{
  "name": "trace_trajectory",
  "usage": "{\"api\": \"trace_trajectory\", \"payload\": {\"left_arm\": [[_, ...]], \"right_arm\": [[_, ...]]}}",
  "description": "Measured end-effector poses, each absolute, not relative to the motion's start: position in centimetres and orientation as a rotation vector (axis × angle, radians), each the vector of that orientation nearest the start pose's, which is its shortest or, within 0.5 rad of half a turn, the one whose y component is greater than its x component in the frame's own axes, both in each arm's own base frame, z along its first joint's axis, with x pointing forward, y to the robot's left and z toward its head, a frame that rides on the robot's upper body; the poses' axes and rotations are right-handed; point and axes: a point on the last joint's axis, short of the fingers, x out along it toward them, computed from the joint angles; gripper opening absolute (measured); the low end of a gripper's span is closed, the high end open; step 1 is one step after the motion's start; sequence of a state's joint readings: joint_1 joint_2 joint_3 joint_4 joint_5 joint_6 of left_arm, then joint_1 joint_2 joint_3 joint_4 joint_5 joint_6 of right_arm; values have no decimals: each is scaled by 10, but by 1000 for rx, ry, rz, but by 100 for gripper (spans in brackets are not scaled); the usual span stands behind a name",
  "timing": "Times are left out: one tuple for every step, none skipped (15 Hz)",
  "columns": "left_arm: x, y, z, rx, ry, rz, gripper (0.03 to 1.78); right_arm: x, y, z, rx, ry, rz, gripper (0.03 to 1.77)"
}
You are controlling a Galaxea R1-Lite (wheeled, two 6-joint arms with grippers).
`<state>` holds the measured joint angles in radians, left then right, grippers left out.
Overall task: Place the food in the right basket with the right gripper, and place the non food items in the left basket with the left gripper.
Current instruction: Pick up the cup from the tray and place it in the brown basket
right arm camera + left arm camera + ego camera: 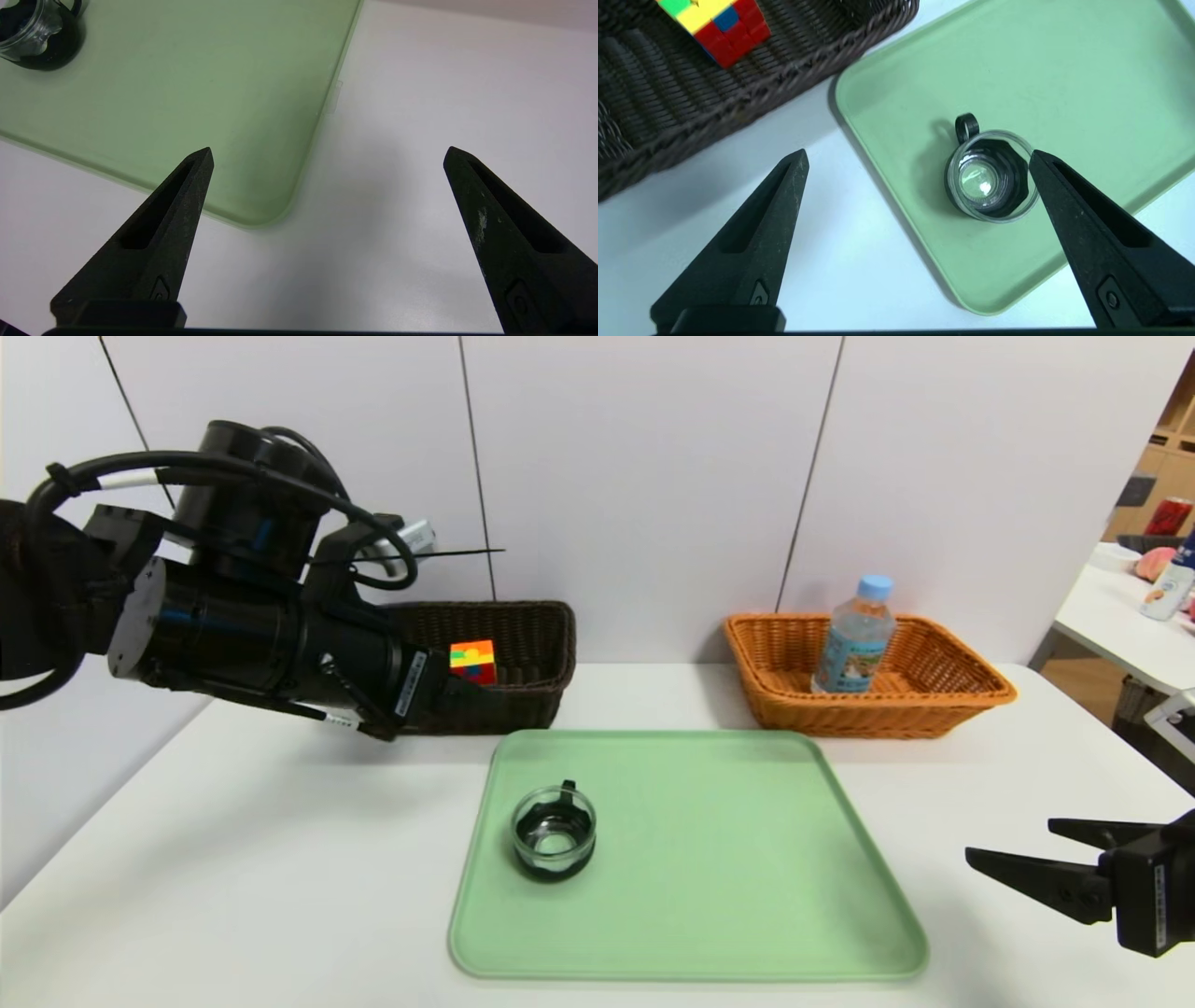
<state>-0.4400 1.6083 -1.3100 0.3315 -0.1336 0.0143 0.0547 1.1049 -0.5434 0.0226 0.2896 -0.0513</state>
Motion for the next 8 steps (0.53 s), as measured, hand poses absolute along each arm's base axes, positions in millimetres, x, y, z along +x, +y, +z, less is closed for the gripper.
{"api": "trace_trajectory", "payload": {"left_arm": [[251, -126, 256, 116, 642, -532, 167], [247, -129, 252, 111, 658, -511, 168], [243, -133, 249, 101, 675, -497, 168], [240, -137, 246, 92, 688, -481, 168], [238, -142, 242, 89, 704, -457, 169], [237, -146, 238, 87, 714, -434, 169], [236, -152, 233, 80, 728, -402, 169], [236, -159, 229, 71, 739, -367, 169]], "right_arm": [[137, 14, 183, 19, 571, 349, 170], [136, 14, 183, 20, 570, 349, 170], [135, 14, 183, 20, 569, 348, 170], [135, 14, 183, 20, 568, 349, 170], [134, 14, 183, 20, 568, 349, 170], [134, 14, 183, 21, 569, 350, 170], [134, 14, 183, 21, 568, 350, 170], [134, 14, 182, 21, 570, 350, 170]]}}
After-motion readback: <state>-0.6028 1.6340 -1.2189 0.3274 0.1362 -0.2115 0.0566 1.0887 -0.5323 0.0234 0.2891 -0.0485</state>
